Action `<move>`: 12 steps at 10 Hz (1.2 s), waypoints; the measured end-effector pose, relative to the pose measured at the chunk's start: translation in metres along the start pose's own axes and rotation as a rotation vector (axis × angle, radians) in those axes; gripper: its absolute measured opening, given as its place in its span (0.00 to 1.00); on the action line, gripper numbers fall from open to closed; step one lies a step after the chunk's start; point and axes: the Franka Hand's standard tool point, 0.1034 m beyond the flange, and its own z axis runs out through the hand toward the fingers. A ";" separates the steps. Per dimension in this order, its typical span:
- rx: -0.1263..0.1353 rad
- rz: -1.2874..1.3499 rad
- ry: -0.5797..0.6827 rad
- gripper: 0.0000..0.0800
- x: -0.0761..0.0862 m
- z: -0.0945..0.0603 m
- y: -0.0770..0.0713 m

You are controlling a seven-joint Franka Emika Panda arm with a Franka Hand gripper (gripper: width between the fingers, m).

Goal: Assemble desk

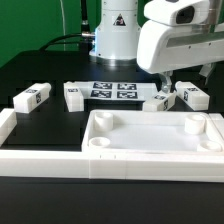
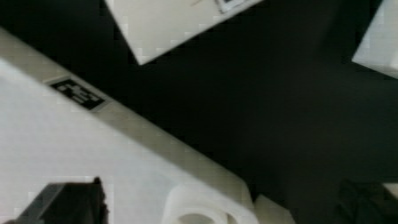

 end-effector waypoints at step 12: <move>0.034 0.206 -0.117 0.81 -0.015 0.013 -0.050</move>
Offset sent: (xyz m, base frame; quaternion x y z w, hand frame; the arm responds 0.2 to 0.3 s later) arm -0.0279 0.0120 -0.0069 0.0315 0.0294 0.0475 0.9979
